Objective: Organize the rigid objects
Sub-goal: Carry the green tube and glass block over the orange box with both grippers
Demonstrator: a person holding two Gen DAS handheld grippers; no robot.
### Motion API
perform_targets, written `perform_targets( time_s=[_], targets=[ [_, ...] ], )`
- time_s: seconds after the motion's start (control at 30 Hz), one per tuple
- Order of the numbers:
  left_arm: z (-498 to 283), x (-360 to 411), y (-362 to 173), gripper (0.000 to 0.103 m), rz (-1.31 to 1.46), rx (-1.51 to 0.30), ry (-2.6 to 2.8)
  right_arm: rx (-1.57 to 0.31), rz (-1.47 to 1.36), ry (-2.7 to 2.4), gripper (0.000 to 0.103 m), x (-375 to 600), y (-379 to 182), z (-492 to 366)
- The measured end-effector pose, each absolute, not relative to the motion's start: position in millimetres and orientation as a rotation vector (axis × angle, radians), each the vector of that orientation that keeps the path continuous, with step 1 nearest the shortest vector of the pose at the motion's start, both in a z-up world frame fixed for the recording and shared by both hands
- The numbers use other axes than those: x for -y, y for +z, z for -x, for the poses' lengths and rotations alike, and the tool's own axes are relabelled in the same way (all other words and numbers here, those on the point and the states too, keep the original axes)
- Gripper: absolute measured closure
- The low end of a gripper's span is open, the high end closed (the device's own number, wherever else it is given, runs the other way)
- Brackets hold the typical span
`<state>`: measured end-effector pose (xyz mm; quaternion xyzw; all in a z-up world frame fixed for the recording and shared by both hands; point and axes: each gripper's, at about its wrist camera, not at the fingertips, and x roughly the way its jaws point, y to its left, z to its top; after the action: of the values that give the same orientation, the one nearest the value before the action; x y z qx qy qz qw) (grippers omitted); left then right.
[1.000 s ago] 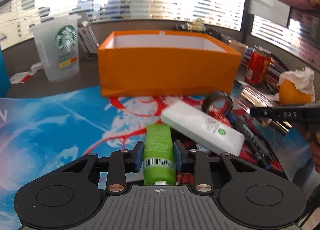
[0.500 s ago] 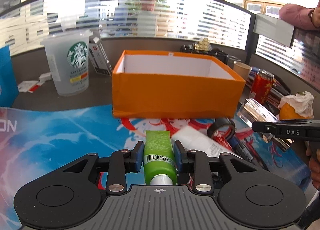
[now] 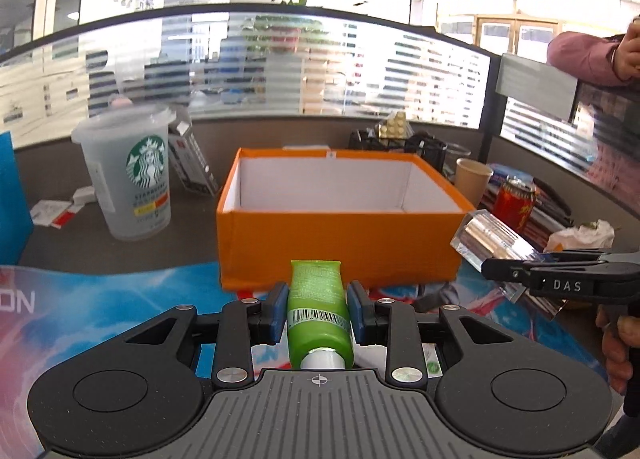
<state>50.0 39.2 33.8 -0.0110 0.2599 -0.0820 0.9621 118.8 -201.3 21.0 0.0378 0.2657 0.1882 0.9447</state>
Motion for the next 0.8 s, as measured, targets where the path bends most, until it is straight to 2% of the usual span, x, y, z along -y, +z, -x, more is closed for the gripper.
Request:
perform_targets(
  time_s=[0.8],
  targets=[
    [-116,-35,81,0.074,0.008,-0.461,-0.182,-0.473,-0.068,0.438,0.068,173,71,-175]
  ],
)
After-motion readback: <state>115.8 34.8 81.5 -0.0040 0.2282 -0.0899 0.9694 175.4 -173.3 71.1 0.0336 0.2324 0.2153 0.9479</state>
